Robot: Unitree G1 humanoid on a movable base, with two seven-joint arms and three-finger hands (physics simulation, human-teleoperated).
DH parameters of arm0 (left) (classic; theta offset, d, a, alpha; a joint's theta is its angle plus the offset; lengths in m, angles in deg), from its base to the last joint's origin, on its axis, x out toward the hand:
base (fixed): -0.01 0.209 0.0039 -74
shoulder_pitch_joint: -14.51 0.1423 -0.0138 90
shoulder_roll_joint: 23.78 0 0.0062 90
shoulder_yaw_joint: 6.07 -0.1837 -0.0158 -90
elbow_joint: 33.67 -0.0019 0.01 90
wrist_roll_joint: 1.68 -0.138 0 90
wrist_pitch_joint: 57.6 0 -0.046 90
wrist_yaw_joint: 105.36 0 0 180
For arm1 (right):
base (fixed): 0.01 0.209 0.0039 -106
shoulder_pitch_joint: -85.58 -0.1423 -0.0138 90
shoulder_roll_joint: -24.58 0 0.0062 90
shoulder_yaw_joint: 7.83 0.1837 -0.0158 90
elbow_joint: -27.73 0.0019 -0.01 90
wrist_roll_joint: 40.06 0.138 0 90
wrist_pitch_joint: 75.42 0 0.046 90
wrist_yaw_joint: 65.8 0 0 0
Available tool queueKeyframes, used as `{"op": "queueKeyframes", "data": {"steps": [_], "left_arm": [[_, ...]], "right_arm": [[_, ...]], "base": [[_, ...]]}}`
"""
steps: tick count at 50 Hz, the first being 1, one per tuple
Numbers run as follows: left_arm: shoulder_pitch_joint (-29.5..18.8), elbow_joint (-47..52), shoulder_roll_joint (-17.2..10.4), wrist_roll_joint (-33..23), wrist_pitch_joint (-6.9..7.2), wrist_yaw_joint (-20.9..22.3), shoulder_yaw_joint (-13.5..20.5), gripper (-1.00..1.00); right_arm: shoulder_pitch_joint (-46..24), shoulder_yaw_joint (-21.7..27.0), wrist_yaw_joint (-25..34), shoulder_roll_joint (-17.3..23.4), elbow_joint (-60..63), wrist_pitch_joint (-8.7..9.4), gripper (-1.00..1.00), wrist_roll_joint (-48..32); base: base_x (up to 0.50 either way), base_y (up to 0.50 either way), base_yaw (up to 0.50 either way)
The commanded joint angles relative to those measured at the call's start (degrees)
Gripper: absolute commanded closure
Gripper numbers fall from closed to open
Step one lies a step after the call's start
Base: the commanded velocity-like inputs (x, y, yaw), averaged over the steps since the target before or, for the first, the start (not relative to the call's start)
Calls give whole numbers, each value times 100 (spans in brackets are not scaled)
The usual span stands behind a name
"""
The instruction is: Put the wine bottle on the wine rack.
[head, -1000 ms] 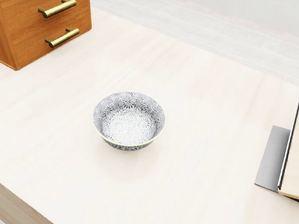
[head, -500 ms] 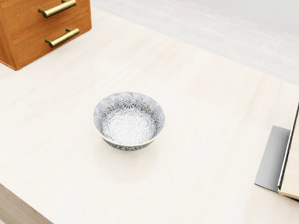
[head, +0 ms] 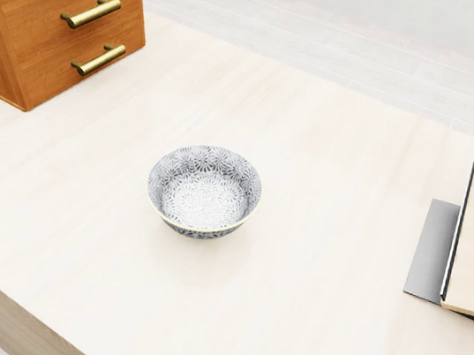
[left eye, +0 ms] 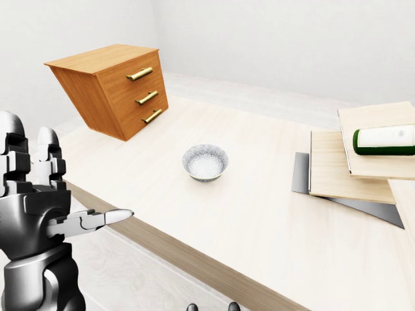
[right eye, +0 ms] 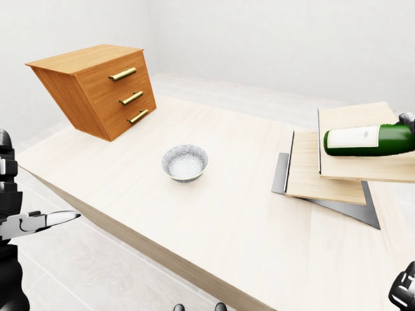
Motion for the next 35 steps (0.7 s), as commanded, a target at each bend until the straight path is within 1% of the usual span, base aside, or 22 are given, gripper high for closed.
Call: {"op": "queueKeyframes", "data": {"steps": [1,7,8,12,14,15,22,32,35], "left_arm": [[-12,-3,4,-21,0,-7,-27,-100],[20,-63,31,-61,0,19,-69,-100],[8,-88,25,-67,0,18,-69,-100],[2,-70,17,-53,0,13,-63,-100],[-2,-74,16,-58,0,13,-71,-100],[-3,-81,16,-62,0,14,-73,-100],[-2,-141,16,-73,0,19,-82,-100],[10,-130,23,-80,0,14,-111,-100],[3,-122,20,-76,0,8,-111,-100]], "right_arm": [[547,-244,-129,-11,-107,0,-18,-145],[609,-198,-146,11,-67,0,-20,-94],[624,-189,-146,10,-75,0,-29,-88],[636,-173,-152,20,-73,0,-33,-63],[636,-179,-159,21,-74,0,-42,-57],[633,-181,-160,22,-73,0,-42,-56],[626,-200,-154,56,-114,0,-63,-57],[717,-146,-159,124,-114,0,-68,-12],[710,-163,-197,117,-119,0,-73,-28]], "base": [[0,0,0],[0,0,0],[0,0,0],[0,0,0],[0,0,0],[0,0,0],[0,0,0],[0,0,0],[0,0,0]]}}
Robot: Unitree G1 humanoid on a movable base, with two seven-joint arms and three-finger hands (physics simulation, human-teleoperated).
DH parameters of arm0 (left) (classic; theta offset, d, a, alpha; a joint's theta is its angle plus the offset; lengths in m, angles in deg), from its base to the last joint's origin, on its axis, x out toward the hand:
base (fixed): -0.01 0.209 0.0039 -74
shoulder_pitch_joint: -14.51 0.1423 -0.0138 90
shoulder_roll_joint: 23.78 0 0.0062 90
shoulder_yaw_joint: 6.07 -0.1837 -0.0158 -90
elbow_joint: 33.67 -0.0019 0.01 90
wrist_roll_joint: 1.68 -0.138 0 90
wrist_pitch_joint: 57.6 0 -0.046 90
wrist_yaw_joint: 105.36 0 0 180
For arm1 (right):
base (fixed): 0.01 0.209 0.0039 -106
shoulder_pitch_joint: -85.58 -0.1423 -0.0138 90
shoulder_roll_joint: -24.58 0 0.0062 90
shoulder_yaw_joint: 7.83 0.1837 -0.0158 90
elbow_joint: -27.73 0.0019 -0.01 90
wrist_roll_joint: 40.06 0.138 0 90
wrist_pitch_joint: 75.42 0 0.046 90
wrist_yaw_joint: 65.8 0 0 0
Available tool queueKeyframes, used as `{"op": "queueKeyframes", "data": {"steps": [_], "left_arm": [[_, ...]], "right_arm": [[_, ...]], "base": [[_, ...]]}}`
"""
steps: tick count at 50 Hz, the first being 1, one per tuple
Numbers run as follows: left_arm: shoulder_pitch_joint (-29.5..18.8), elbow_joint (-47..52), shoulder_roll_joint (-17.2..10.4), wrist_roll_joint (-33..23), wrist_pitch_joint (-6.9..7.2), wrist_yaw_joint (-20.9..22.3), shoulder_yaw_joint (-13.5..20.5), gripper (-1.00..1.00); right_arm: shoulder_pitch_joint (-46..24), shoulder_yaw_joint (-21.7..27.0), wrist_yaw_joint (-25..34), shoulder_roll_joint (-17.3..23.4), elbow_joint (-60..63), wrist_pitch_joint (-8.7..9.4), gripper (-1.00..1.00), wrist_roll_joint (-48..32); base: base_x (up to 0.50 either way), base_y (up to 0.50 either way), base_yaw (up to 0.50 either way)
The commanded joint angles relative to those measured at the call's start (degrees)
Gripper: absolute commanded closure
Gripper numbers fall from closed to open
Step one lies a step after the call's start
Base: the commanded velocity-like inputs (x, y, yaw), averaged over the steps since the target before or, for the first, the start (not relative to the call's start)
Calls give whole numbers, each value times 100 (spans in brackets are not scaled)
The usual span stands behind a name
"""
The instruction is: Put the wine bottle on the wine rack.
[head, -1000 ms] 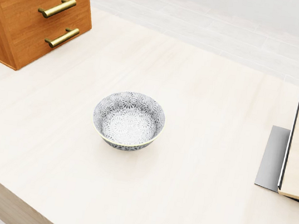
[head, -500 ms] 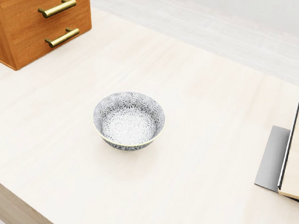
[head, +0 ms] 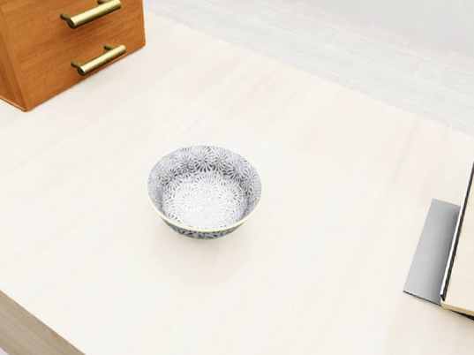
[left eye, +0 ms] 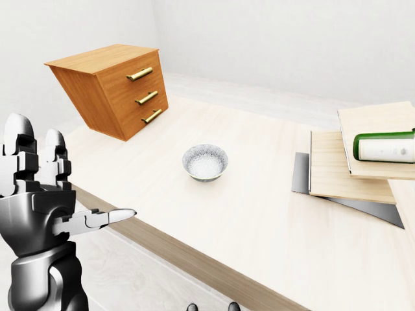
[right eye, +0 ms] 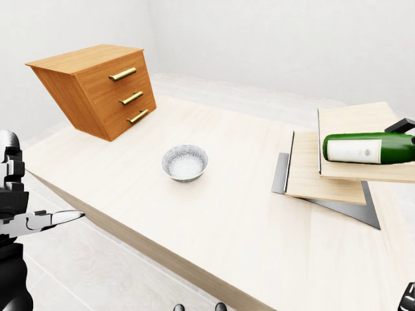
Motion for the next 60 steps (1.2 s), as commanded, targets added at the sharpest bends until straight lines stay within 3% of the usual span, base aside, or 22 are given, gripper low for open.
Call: {"op": "queueKeyframes", "data": {"steps": [1,6,13,27,47,60], "left_arm": [[4,-1,1,-7,0,-5,-20,-100],[9,1,0,-11,0,-5,-20,-100],[25,-3,4,0,0,13,5,-100],[44,-56,38,-57,0,25,-65,-100],[61,-145,48,-93,0,46,-106,-100],[87,-185,80,-150,0,48,-175,-100]], "right_arm": [[287,-112,-67,-51,-204,0,-73,-144],[259,-163,-154,-153,-225,0,-76,-194],[280,-114,-285,-103,-205,0,-100,-173],[205,-18,-871,-119,-227,0,-100,-42],[-37,-145,-1271,-257,-424,0,-100,151],[28,-112,-1394,-106,-376,0,-100,333]], "base": [[0,0,0],[0,0,0],[0,0,0],[0,0,0],[0,0,0],[0,0,0]]}}
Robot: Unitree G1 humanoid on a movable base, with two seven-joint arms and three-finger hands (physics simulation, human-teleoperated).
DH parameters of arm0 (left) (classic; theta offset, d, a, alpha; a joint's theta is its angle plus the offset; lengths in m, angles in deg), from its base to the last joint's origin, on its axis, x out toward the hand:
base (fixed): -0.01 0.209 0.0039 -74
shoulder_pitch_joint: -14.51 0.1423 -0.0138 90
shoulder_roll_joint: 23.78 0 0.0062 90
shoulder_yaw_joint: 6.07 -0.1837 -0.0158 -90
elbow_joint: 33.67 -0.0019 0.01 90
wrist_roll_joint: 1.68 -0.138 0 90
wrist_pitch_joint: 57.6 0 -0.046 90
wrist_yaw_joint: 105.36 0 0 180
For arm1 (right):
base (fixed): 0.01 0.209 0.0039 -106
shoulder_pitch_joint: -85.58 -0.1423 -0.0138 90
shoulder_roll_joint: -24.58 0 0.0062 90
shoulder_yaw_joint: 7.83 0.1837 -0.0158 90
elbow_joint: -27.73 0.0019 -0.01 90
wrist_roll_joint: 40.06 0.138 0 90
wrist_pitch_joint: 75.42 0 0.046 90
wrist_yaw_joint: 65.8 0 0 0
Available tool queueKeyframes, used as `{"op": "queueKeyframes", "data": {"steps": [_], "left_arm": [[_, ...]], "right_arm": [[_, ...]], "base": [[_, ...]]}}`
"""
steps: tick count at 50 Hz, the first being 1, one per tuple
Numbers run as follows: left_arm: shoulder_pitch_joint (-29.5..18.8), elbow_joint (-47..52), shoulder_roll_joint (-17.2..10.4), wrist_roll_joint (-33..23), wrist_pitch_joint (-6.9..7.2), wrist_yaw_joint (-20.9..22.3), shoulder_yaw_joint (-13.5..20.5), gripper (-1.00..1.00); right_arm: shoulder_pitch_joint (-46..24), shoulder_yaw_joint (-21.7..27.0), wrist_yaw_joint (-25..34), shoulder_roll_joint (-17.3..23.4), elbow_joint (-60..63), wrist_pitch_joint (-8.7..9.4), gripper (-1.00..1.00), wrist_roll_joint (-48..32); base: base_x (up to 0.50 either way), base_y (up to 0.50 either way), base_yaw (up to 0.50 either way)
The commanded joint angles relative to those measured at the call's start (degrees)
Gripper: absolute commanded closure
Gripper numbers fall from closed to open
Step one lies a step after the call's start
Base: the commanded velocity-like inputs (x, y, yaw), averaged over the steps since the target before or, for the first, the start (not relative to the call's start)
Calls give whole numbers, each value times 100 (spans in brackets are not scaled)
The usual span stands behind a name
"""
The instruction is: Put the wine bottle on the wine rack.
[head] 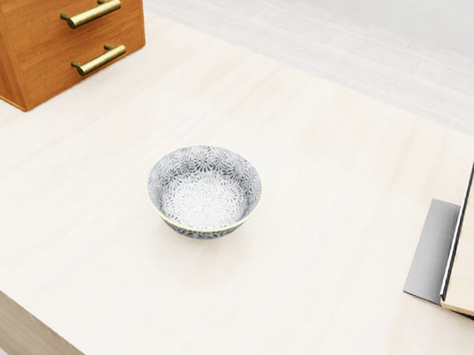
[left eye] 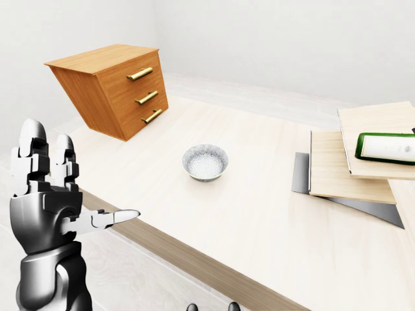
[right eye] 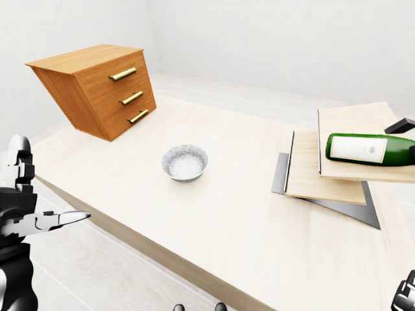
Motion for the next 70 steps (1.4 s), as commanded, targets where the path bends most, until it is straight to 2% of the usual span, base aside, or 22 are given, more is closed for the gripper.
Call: {"op": "queueKeyframes", "data": {"steps": [1,16,31,70], "left_arm": [[18,-42,24,-43,0,5,-57,-100],[25,-10,25,-46,0,-4,-67,-100],[19,-47,33,-58,0,-3,-84,-100],[12,-82,17,-44,0,-13,-97,-100]], "right_arm": [[46,-52,-190,77,4,0,-100,122],[93,-45,-125,201,63,0,-100,200],[398,182,-144,460,338,0,-100,436],[1081,561,-2,618,544,0,-100,631]], "base": [[0,0,0],[0,0,0],[0,0,0],[0,0,0]]}}
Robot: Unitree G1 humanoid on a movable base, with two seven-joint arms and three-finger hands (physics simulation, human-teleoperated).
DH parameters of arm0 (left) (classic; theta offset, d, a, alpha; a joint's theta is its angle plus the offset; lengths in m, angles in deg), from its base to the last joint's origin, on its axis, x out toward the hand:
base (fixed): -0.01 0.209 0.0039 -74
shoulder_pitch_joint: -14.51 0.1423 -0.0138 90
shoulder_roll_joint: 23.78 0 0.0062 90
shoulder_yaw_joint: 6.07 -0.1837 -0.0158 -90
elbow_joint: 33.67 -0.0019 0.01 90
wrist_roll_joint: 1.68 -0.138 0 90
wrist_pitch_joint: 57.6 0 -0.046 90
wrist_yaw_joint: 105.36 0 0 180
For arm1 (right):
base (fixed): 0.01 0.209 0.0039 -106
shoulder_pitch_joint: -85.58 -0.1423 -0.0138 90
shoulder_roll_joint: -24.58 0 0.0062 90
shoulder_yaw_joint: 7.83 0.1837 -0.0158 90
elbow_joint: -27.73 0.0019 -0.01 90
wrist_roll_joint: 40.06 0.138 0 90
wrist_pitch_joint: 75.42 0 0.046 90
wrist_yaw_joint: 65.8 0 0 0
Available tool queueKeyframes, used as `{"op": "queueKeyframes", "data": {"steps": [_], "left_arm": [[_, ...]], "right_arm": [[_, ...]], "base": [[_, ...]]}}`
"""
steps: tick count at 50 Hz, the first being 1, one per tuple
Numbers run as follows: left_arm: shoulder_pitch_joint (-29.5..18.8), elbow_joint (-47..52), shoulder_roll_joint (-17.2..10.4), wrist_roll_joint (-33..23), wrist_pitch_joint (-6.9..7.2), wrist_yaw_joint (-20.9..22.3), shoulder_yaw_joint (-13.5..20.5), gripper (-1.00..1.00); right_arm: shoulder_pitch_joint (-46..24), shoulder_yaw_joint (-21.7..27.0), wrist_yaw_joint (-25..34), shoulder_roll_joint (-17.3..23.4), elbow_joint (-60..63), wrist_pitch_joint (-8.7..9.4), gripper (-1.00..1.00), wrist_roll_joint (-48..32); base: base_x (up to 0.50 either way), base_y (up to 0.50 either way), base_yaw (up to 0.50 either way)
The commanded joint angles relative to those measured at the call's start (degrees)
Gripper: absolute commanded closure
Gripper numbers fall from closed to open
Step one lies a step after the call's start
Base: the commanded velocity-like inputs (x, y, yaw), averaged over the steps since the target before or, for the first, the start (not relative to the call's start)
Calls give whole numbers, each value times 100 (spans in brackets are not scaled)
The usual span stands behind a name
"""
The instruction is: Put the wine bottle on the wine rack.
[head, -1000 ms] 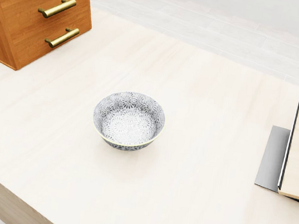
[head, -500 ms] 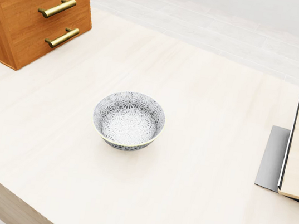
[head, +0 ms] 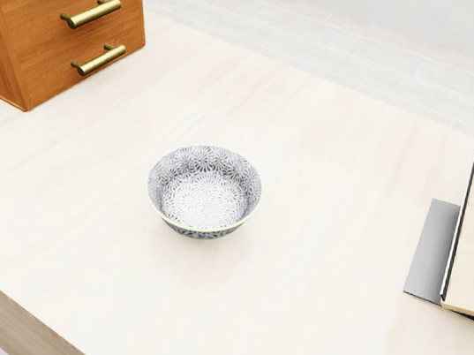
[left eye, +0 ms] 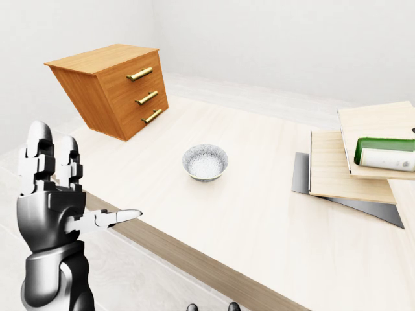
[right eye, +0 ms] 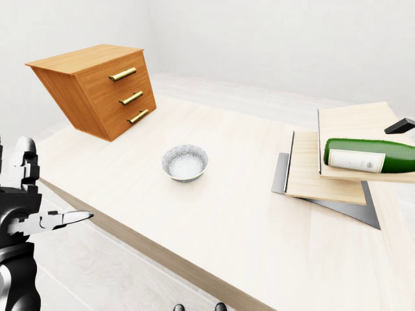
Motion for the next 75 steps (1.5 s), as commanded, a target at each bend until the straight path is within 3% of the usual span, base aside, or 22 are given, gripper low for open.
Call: {"op": "queueKeyframes", "data": {"steps": [1,75], "left_arm": [[5,22,6,-1,0,-7,-13,-100],[24,-50,35,-79,0,24,-82,-100]], "right_arm": [[217,139,36,32,81,0,-100,61],[819,425,311,-292,205,0,-100,122]], "base": [[0,0,0],[0,0,0]]}}
